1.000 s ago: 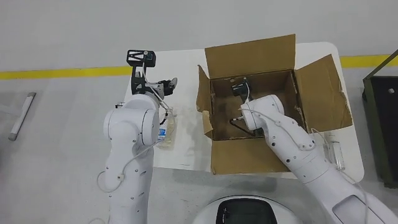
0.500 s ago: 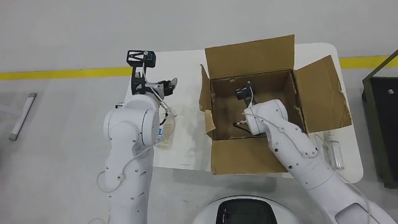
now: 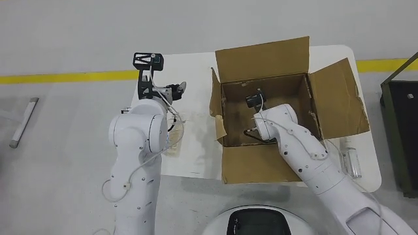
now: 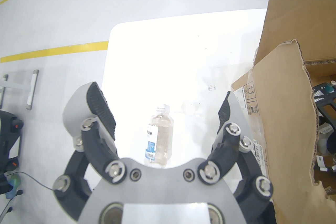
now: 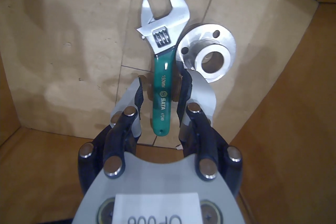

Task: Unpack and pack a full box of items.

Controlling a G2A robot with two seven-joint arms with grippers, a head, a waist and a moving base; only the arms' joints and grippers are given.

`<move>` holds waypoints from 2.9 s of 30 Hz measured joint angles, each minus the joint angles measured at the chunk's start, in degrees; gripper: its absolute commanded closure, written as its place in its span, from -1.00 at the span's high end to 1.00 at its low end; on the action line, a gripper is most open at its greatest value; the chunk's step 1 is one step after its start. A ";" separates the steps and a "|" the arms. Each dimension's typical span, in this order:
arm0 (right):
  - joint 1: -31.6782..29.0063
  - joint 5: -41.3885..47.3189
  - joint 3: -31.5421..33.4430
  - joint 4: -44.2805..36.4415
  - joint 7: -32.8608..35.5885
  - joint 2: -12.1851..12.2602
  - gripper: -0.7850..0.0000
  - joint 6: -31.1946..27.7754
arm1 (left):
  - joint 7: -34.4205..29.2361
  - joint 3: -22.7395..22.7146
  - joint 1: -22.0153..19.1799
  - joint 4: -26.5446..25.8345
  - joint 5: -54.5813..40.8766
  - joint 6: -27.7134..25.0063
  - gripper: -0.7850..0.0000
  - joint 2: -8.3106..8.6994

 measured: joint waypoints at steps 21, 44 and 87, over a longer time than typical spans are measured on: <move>1.39 -0.41 1.19 2.79 -1.75 -0.98 -0.26 0.44 | 0.00 0.00 0.00 0.00 0.00 0.00 1.00 0.00; 0.02 -1.33 3.58 2.40 -1.98 -1.28 -0.34 -0.28 | 0.00 0.00 0.00 0.00 0.00 0.00 1.00 0.00; -18.59 59.29 39.55 -26.23 -4.02 2.39 -1.00 -20.75 | 0.00 0.00 0.00 0.00 0.00 0.00 1.00 0.00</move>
